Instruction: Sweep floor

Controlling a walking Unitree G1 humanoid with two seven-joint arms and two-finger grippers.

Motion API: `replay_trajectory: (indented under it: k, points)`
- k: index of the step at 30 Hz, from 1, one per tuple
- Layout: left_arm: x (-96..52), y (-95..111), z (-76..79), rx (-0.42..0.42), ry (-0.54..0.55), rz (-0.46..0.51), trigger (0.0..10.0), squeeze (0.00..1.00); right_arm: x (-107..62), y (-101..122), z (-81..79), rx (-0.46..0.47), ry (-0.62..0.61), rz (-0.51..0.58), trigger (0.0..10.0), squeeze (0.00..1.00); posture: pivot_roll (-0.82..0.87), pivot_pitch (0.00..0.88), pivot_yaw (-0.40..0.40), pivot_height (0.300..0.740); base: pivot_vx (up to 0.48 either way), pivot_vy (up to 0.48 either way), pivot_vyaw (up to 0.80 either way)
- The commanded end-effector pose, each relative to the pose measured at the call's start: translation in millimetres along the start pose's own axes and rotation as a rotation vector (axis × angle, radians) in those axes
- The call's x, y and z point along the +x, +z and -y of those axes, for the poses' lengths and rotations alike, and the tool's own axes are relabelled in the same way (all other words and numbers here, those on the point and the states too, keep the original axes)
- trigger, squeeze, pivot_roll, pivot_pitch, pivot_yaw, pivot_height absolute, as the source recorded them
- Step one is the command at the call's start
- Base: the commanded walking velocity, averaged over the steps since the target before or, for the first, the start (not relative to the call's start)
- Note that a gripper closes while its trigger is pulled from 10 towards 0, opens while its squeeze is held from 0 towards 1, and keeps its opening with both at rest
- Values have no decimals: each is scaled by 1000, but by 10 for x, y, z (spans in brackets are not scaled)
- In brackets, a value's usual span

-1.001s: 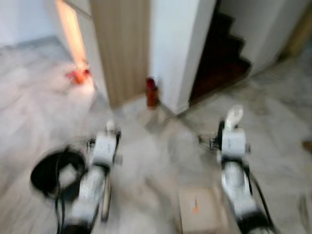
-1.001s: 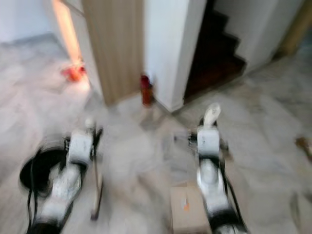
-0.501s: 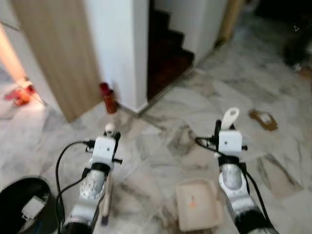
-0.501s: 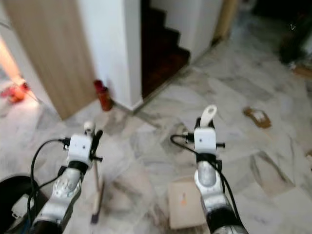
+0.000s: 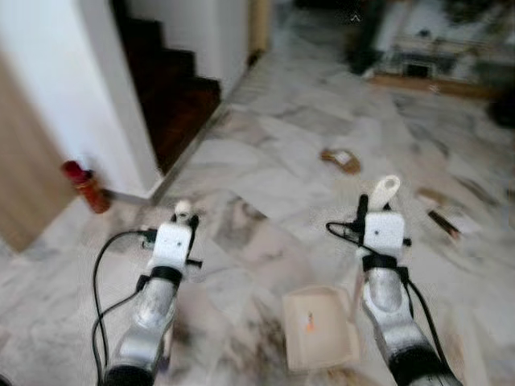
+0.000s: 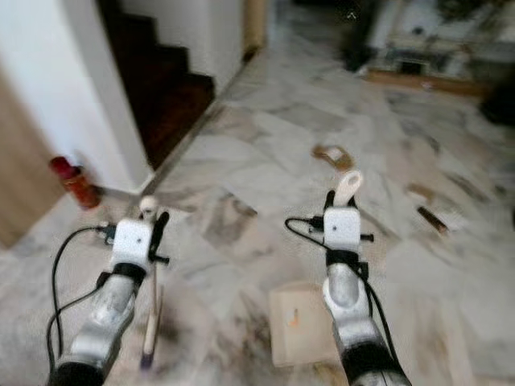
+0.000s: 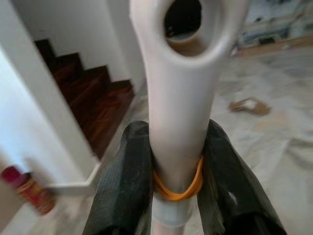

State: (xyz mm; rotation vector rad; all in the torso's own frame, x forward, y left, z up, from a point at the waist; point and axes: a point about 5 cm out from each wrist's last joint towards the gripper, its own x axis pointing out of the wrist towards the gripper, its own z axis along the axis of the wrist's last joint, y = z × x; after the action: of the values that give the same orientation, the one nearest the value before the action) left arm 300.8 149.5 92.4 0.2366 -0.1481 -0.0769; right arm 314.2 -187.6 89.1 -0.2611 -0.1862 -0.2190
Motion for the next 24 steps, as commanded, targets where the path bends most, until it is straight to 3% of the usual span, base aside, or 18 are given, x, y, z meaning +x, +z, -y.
replay_trajectory:
  k: [1, 12, 18, 24]
  points:
    - [2, 42, -60, -11, 16, 32, 10000, 0, 48, 105, -59, 2, 20, 53, 10000, 0, 113, 0, 24, 740, 0, 0, 0]
    - [4, 34, -71, -38, 21, 18, 10000, 0, 42, 101, -78, 4, 25, 49, 10000, 0, 114, 0, 20, 740, 0, 0, 0]
    - [55, 58, -71, -52, 23, 21, 10000, 0, 69, 131, -89, 15, 28, 58, 10000, 0, 102, 0, 31, 740, 252, 0, 0]
    - [142, 93, -168, -106, 61, 25, 10000, 0, 123, 139, -9, 117, -42, 30, 10000, 0, 86, 0, 50, 740, 251, 0, 0]
